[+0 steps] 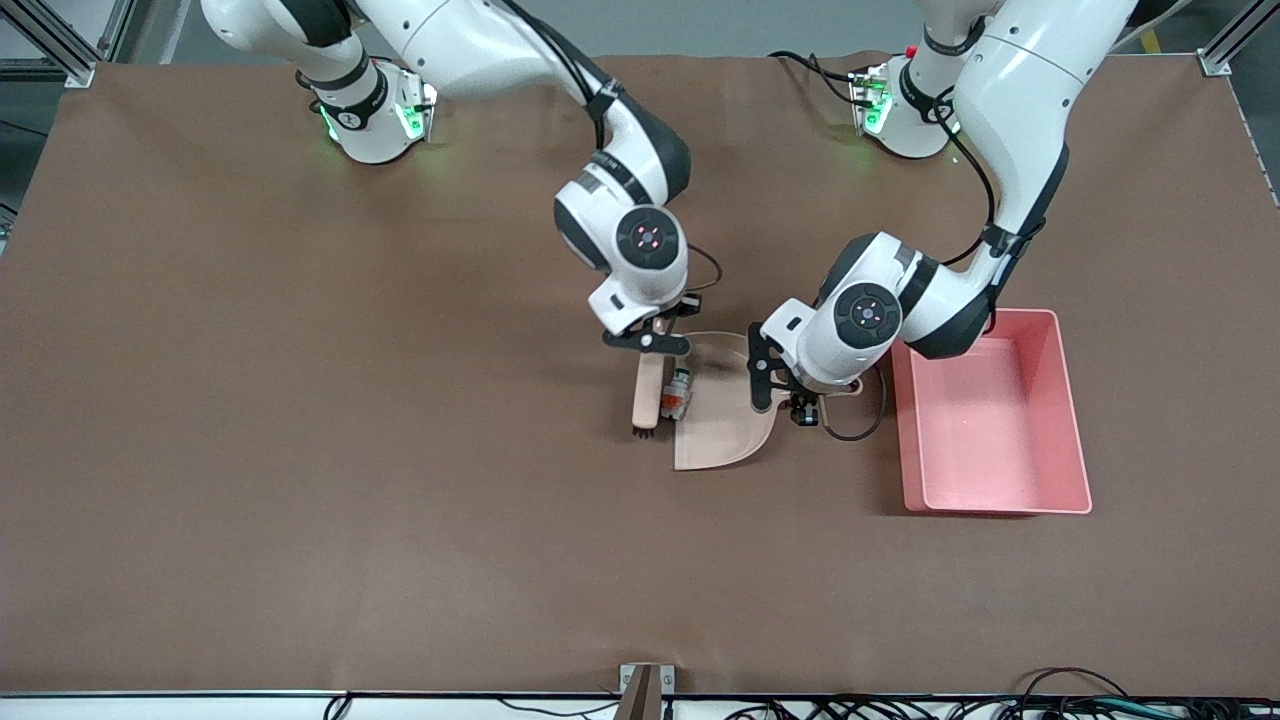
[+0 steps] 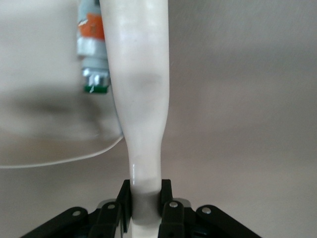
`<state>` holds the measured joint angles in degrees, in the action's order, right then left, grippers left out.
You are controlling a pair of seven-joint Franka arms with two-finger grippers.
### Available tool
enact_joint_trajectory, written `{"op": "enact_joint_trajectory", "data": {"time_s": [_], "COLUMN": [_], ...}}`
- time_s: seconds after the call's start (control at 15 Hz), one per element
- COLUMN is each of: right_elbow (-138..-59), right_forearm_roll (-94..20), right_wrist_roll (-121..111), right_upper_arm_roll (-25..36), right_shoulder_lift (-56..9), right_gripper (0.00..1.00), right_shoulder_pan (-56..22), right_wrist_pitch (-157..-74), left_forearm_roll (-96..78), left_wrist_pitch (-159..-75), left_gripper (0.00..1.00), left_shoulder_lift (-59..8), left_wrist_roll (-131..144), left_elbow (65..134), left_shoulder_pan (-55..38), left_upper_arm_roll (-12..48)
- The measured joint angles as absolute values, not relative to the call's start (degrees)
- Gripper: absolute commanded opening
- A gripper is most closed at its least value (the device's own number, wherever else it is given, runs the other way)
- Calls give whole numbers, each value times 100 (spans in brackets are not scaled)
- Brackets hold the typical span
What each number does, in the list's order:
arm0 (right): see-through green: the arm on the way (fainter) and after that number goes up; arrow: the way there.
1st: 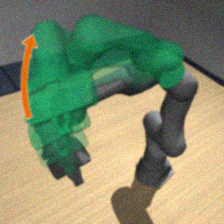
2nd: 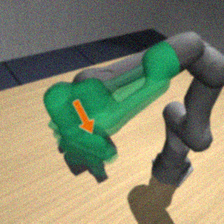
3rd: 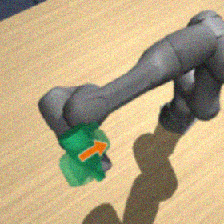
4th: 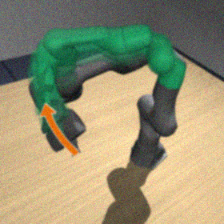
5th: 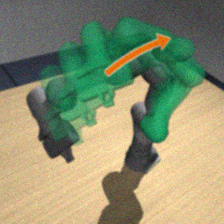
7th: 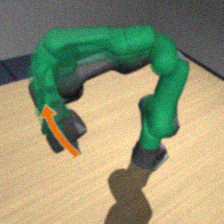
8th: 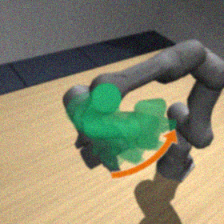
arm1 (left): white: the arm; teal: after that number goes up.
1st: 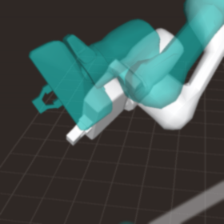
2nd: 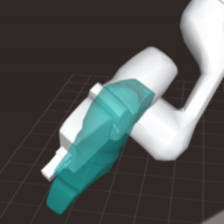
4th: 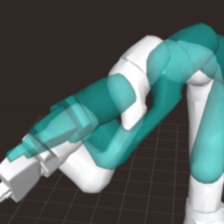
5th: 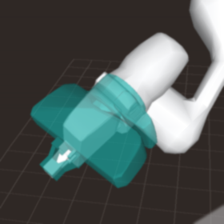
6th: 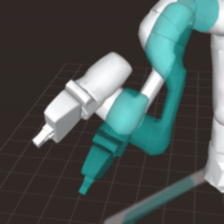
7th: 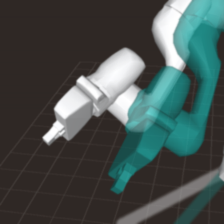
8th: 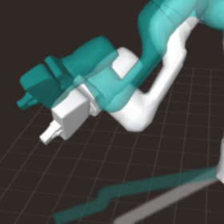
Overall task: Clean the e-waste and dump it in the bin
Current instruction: 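Push the parts onto the dustpan with the brush in the right gripper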
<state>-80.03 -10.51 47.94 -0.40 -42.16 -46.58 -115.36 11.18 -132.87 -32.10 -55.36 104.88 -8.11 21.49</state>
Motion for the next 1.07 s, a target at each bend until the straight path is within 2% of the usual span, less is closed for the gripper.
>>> {"op": "enact_joint_trajectory", "data": {"time_s": [0.6, 1.07], "right_elbow": [-8253, -8326], "right_forearm_roll": [-744, -744], "right_wrist_roll": [3365, 3179], "right_upper_arm_roll": [-16, -77], "right_shoulder_lift": [-4243, -4250], "right_gripper": [0, 0], "right_shoulder_pan": [-4386, -4397], "right_wrist_pitch": [-11332, -11251], "left_forearm_roll": [1118, 1118], "left_wrist_pitch": [-13282, -13282], "left_gripper": [0, 0], "left_shoulder_lift": [-3216, -3224], "left_wrist_roll": [-5512, -5502], "left_elbow": [10484, 10478], "left_shoulder_pan": [-866, -888], "left_upper_arm_roll": [2150, 2147]}}
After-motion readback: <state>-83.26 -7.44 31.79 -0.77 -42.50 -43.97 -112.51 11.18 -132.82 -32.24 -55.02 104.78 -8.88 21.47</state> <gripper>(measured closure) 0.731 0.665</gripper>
